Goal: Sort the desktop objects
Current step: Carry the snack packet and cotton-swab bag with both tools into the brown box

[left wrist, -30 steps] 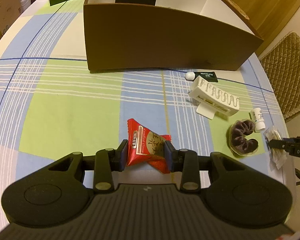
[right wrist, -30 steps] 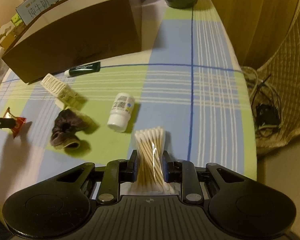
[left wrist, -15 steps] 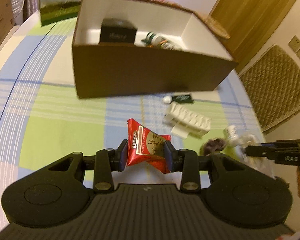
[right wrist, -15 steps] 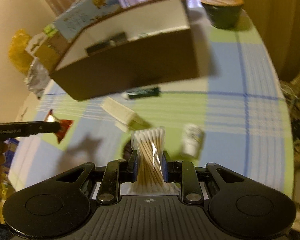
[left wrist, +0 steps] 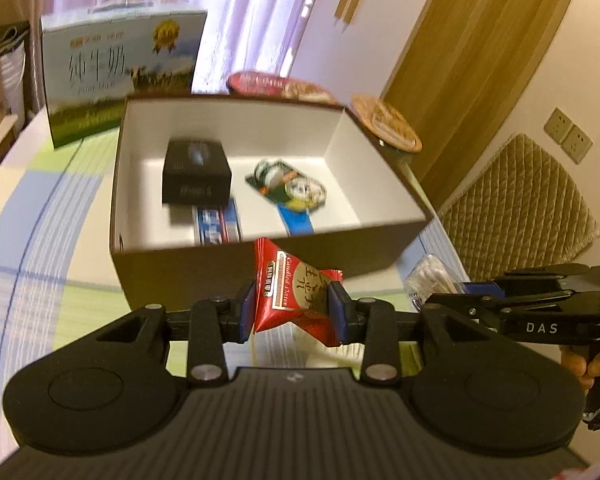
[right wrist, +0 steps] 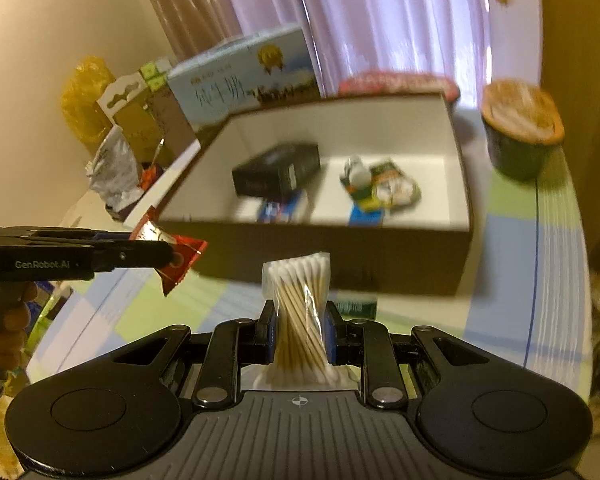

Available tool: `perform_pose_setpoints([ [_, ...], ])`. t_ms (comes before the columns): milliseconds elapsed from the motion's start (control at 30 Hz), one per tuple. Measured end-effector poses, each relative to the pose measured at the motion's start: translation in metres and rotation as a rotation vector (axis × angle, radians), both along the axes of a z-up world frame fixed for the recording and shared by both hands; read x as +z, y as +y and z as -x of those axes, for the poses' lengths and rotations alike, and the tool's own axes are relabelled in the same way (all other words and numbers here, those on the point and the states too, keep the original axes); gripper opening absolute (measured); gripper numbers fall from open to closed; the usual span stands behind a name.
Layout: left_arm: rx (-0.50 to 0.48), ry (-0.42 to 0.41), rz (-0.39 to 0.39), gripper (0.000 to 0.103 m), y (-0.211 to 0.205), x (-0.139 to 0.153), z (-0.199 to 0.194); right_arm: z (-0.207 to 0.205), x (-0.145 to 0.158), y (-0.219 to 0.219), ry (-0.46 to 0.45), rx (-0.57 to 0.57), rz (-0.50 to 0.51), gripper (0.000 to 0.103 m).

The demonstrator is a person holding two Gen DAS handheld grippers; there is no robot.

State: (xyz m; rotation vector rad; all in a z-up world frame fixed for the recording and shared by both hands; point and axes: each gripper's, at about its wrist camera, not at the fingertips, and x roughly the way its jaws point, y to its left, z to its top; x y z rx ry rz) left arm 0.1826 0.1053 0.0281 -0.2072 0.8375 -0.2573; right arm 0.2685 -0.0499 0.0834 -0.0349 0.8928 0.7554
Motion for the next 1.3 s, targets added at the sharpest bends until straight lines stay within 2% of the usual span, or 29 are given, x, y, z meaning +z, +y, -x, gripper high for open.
perform_pose_setpoints([
  [267, 0.011, -0.074, -0.024, 0.032, -0.001, 0.026, -0.042, -0.044, 0.03, 0.013, -0.102, -0.015, 0.024, 0.02],
  [533, -0.014, -0.074, -0.05, 0.032, -0.015, 0.026, -0.081, -0.077, 0.03, 0.031, -0.141, -0.007, 0.085, 0.02],
  [867, -0.013, 0.007, -0.034, 0.032, -0.027, 0.0, -0.122, -0.113, 0.001, 0.047, -0.123, -0.015, 0.162, 0.02],
  [1133, -0.048, 0.111, -0.072, 0.032, -0.04, -0.031, -0.154, -0.136, -0.031, 0.058, -0.072, 0.003, 0.25, 0.02],
  [1300, -0.121, 0.187, -0.112, 0.032, -0.049, -0.05, -0.175, -0.146, -0.047, 0.064, -0.05, 0.04, 0.306, 0.02],
])
